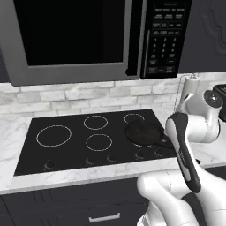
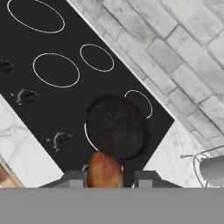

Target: Take the chicken drumsticks from the pan and place one on each plate on the dining counter.

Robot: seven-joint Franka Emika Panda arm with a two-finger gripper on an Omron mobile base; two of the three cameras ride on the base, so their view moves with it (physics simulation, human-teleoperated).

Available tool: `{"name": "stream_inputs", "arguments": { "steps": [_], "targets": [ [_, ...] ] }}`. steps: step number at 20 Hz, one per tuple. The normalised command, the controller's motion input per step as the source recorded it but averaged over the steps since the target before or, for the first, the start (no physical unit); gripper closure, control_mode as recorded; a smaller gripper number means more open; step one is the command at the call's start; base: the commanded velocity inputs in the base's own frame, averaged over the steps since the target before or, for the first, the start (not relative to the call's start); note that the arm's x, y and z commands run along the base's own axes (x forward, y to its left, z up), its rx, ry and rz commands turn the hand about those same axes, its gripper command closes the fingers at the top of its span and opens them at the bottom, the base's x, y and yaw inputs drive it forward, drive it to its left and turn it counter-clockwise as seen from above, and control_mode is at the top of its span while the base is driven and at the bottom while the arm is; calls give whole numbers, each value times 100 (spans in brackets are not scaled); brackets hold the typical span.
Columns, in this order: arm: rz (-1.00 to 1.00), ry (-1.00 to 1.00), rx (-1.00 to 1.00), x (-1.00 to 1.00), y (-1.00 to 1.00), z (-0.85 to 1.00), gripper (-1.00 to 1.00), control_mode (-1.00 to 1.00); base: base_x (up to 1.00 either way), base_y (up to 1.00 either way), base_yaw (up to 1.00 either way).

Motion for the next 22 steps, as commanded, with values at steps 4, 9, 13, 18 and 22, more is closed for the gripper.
{"name": "stream_inputs", "arguments": {
  "steps": [4,9,13,18,22],
  "targets": [
    [-5,16,0,-40,-5,46,100,-100,0,0,0],
    [0,1,-1,-24,-3,16,100,-100,0,0,0],
    [0,-1,0,-2,-3,0,100,-100,0,0,0],
    [0,0,0,0,0,0,100,-100,0,0,0],
    [0,0,0,0,0,0,100,-100,0,0,0]
  ]
}}
